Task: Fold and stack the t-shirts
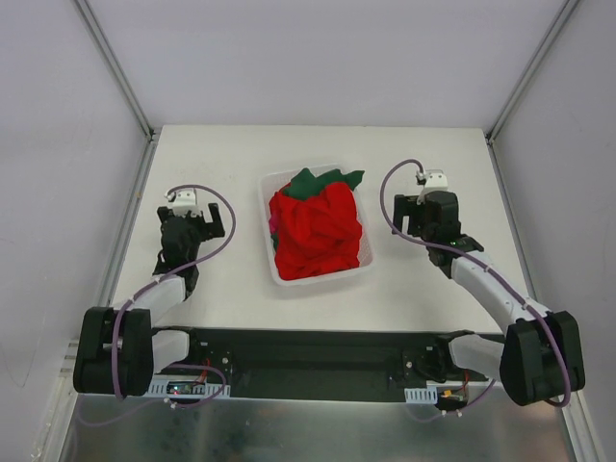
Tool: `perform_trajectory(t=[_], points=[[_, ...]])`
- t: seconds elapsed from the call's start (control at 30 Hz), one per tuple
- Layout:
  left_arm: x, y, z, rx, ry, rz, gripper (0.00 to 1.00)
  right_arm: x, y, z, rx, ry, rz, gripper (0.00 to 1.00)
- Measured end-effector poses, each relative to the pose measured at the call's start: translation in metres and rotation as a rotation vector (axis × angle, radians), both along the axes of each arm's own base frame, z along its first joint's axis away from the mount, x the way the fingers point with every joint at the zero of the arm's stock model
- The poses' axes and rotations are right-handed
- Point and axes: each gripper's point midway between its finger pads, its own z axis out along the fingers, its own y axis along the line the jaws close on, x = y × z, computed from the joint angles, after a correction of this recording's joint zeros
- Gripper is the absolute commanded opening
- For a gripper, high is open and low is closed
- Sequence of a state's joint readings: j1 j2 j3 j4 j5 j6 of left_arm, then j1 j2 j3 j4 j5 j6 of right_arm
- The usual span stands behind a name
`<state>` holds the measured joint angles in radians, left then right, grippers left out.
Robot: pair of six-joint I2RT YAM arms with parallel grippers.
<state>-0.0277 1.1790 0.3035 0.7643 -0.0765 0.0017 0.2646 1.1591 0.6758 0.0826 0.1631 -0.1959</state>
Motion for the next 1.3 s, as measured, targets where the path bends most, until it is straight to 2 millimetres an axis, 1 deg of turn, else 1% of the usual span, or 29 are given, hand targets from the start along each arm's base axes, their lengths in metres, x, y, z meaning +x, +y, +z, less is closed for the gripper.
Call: perform_trajectory(t=[0.07,0.13,0.23,0.33,0.47,0.57,0.67,0.77,0.83,1.03,1.3], points=[[-0.001,-0.002,0.007,-0.021,-0.007,0.005,0.99,-0.004,0.007,-0.007,0.002,0.029,0.012,0.96],[-0.003,-0.005,0.015,-0.079,-0.011,0.018,0.99,-0.009,0.018,-0.013,0.007,0.056,0.034,0.96],[-0.003,-0.01,0.021,-0.153,0.0,0.024,1.0,-0.015,0.032,-0.018,0.015,0.078,0.065,0.96],[-0.005,-0.018,0.019,-0.211,0.031,0.017,0.99,-0.021,0.044,-0.02,0.017,0.096,0.093,0.96],[-0.013,-0.031,0.009,-0.273,0.107,-0.018,0.99,-0.029,0.056,-0.016,0.013,0.114,0.113,0.96],[-0.019,-0.042,0.01,-0.303,0.121,-0.048,0.99,-0.033,0.059,-0.008,0.025,0.112,0.114,0.96],[-0.022,-0.052,0.018,-0.318,0.109,-0.085,0.99,-0.04,0.061,0.001,0.041,0.112,0.106,0.96],[-0.023,-0.056,0.026,-0.326,0.088,-0.104,0.99,-0.045,0.064,0.009,0.035,0.125,0.105,0.96],[-0.024,-0.058,0.027,-0.332,0.087,-0.115,0.99,-0.048,0.066,0.012,0.023,0.128,0.111,0.96],[-0.027,-0.065,0.024,-0.344,0.106,-0.146,0.99,-0.064,0.076,0.009,-0.001,0.158,0.145,0.96],[-0.03,-0.067,0.027,-0.347,0.106,-0.159,0.99,-0.071,0.08,0.001,-0.004,0.182,0.151,0.96]])
